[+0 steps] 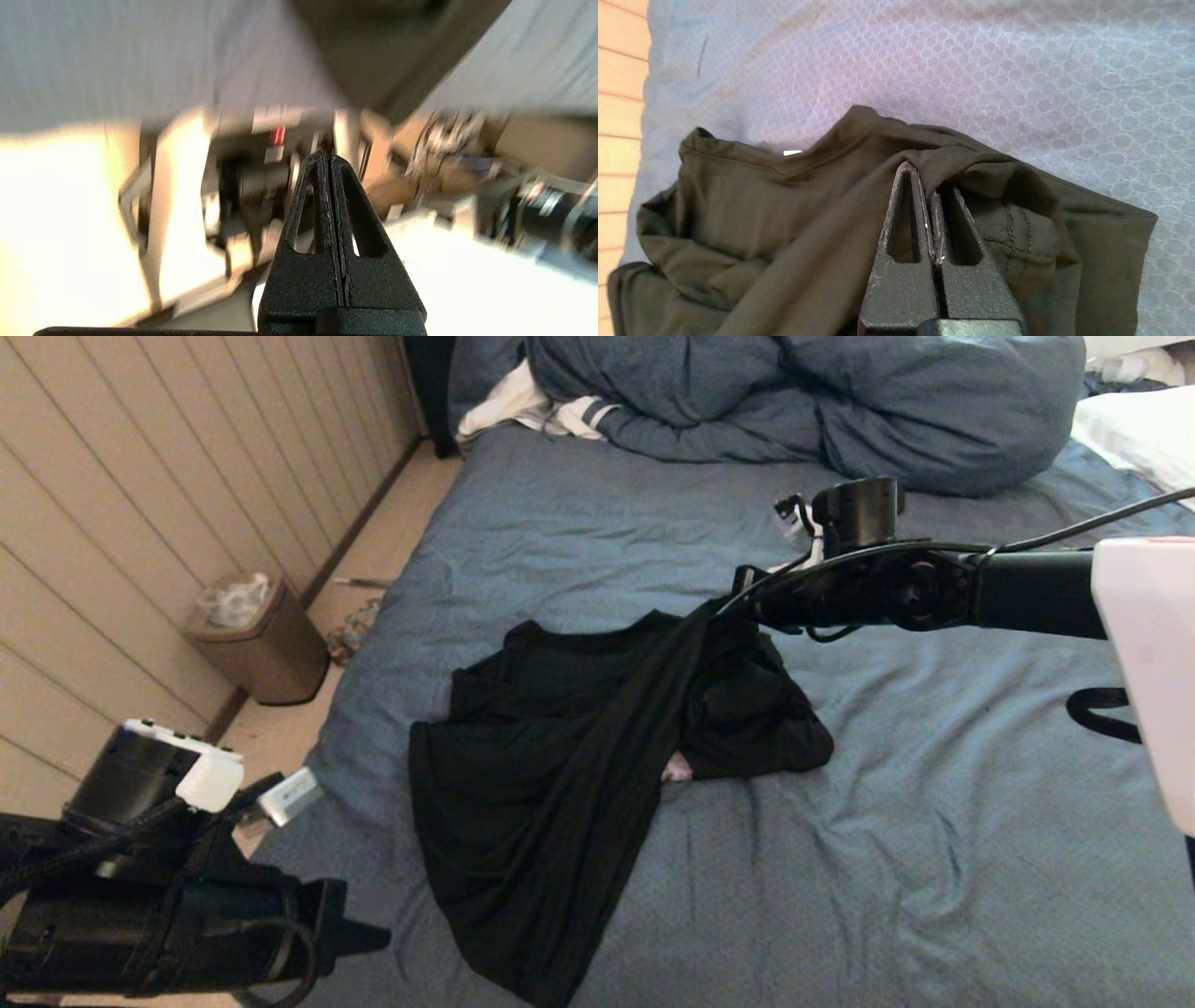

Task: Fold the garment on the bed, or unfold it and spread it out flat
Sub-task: Fold the black T-shirt

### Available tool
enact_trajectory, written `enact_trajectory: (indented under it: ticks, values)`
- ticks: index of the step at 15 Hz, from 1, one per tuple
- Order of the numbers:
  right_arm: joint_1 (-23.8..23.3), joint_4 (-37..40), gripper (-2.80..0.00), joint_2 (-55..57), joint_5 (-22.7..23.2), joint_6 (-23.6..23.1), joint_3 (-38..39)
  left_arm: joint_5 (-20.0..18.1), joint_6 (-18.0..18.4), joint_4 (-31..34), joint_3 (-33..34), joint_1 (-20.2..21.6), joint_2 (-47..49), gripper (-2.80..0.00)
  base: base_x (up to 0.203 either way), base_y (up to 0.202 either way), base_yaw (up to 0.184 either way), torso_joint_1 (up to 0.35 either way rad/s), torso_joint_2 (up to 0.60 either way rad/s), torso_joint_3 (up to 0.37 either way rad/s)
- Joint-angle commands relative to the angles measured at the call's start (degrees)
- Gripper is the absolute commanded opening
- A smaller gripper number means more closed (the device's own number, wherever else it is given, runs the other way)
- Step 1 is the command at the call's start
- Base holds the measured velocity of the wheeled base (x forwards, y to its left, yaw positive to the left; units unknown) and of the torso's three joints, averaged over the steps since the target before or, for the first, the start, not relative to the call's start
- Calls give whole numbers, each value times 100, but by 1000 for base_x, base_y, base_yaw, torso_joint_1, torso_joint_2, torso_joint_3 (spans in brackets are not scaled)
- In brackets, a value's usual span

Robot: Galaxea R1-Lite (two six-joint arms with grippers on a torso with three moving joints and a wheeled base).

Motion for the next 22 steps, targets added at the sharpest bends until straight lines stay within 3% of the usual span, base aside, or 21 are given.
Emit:
enact_trajectory:
  ticks: [1, 2, 6, 10, 14, 19, 22]
  values:
    - [0, 4, -280, -1, 13, -33, 74, -38, -10, 132, 280, -151, -190, -280, 0, 0, 0, 0, 0, 0]
    - [-4, 4, -280, 2, 13, -44, 90, -51, -21, 281, 264, -264, -201, 0, 0, 0, 0, 0, 0, 0]
    - [-27, -5, -280, 26, 13, -125, 89, -335, -237, 601, -134, -1173, 154, 0, 0, 0, 0, 0, 0, 0]
    - [-43, -5, -280, 34, 22, -145, 91, -349, -449, 464, -616, -1581, 1327, 0, 0, 0, 0, 0, 0, 0]
    - [-40, -52, -280, 147, 19, -136, 85, 135, -477, -1, -837, -1625, 1794, 0, 0, 0, 0, 0, 0, 0]
    - [-41, -93, -280, 140, 22, -136, 124, 1075, -478, -600, -780, -1509, 2187, 0, 0, 0, 0, 0, 0, 0]
    - [-44, -93, -280, 140, 22, -136, 142, 1152, -528, -846, -878, -1359, 2400, 0, 0, 0, 0, 0, 0, 0]
